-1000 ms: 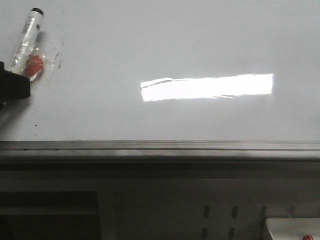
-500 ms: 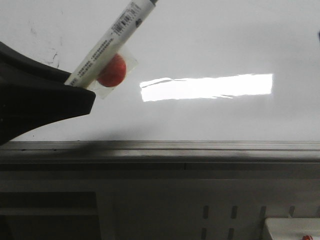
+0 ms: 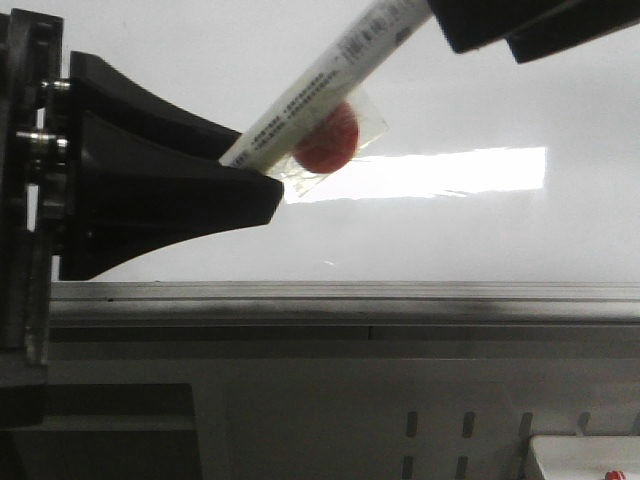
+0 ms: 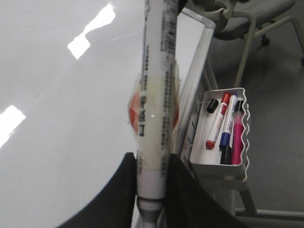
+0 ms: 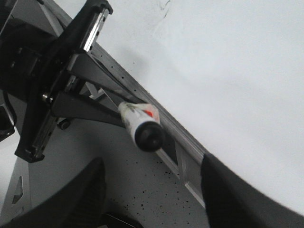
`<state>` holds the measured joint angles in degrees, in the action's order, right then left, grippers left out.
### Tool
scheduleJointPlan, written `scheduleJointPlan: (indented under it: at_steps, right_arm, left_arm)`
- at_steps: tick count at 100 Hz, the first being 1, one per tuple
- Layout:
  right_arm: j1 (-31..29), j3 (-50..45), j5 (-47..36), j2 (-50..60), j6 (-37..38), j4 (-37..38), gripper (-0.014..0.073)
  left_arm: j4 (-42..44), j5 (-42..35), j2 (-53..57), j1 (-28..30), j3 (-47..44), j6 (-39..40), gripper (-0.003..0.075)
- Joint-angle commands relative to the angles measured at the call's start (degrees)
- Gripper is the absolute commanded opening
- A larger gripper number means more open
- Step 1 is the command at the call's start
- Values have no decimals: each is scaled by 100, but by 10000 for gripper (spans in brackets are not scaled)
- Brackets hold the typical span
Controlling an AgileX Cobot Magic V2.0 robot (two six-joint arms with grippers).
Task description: Write number 4 on whiteboard
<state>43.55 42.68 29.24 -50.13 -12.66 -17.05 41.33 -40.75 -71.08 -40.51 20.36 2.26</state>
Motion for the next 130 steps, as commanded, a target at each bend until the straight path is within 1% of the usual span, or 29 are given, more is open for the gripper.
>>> scheduleJointPlan:
  at_steps: [1,4,17,31,38,45,54,61,71,80,85,87,92,97,104,107,111,114,119,125,130]
  right_arm:
    - [23,209,-439,-21,-74,-2,395]
    - [23,222,-439,-31,-74,-2,395]
    - [82,243,-453,-155,-83,-36,395]
    - [295,334,-516,-407,-96,-36,394]
    - [361,369,-527,-563,-152,-36,373]
    - [363,413,-553,-666,-193,-36,323]
    - [363,417,-650,-691,-202,-36,234]
    - [363,417,-637,-691,-202,-36,128]
    - [363,417,-664,-691,-202,-12,-74]
    - [363,417,-703,-691,-202,25,-64]
    - [363,417,-692,-691,-202,25,-64]
    - [363,417,-692,-691,-202,25,-64]
    - [363,417,-692,-691,-202,37,-64]
    - [363,417,-692,-691,-202,136,-64]
    - [338,417,-825,-691,-202,148,-64]
    - [315,417,-882,-691,-202,148,-64]
    - [276,460,-929,-691,-202,148,-64]
    - [211,510,-901,-706,-202,157,-64]
    - [103,648,-797,-764,-202,157,-64]
    - [-43,877,-688,-884,-202,186,-64]
    - [-175,1066,-634,-997,-202,389,-64]
  left_arm:
    - [137,-519,29,-38,192,-6,-20]
    - [253,-519,15,-38,204,-6,-20]
    - [254,-545,-7,-38,204,-6,-20]
    - [254,-603,-7,-38,204,-6,-20]
    - [254,-603,-7,-38,204,-6,-20]
    - [254,-603,-7,-38,204,-6,-20]
    - [254,-603,-7,-38,204,-6,-20]
    - [254,-603,-7,-38,204,-6,-20]
    - [254,-603,-7,-38,204,-6,-20]
    - [254,-629,-7,-38,204,-6,-13]
    - [254,-629,-7,-24,204,-6,22]
    - [254,-629,4,7,204,-6,47]
    - [239,-615,4,43,204,-6,126]
    - [129,-609,29,118,204,56,236]
    - [-400,-596,129,234,179,56,358]
    - [-812,-596,189,298,152,56,385]
    - [-1226,-585,303,364,107,56,395]
    - [-1546,-585,387,439,66,56,388]
    - [-1844,-585,542,554,19,56,377]
    - [-1895,-585,739,680,-17,56,369]
    - [-1895,-585,874,760,-57,56,368]
